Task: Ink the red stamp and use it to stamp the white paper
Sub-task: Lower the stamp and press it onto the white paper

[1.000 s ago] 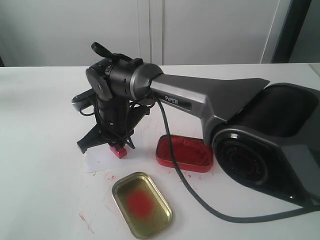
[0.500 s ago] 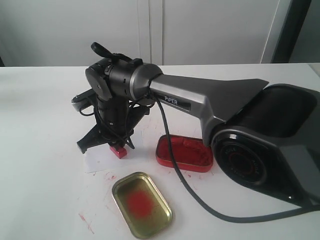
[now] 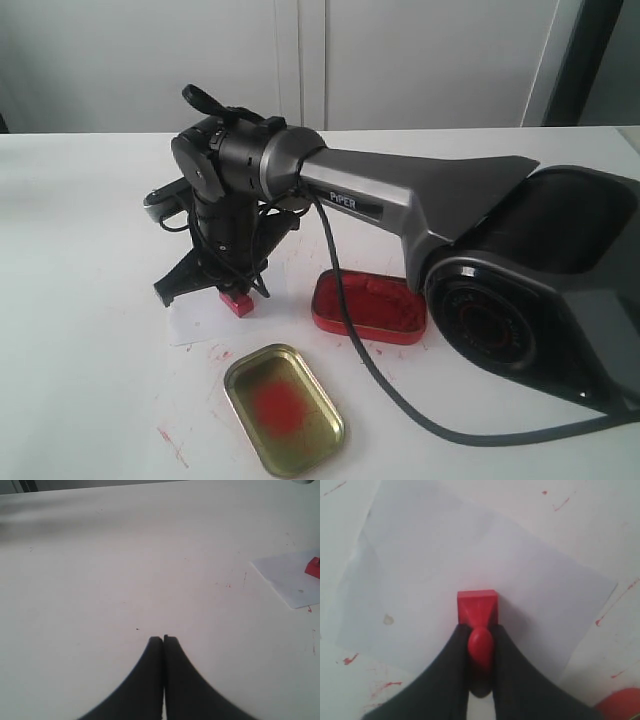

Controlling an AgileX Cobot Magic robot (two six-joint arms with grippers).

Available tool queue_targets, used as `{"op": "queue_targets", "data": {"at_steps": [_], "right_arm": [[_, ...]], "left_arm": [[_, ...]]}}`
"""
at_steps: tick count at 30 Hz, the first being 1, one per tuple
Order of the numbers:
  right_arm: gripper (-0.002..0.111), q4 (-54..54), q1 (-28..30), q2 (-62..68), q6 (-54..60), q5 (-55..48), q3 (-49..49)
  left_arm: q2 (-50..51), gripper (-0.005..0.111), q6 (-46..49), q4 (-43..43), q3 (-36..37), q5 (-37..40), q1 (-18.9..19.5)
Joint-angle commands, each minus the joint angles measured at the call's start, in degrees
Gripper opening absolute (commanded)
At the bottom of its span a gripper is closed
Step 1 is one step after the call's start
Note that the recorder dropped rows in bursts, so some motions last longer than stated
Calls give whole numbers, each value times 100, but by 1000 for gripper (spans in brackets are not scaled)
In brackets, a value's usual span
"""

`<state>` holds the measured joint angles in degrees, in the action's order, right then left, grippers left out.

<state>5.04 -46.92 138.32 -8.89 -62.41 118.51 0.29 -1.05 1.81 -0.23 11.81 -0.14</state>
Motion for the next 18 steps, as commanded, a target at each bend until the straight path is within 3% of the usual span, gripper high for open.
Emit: {"op": "queue_targets", "data": {"at_steps": [1,18], "right_arm": [[0,-12,-13,110,-33,-37,-183],[0,146,-13,-553,31,219,-183]], "left_arm": [[-29,0,-1,27,23,-13,5],[-29,0,-1,27,23,-13,5]]}}
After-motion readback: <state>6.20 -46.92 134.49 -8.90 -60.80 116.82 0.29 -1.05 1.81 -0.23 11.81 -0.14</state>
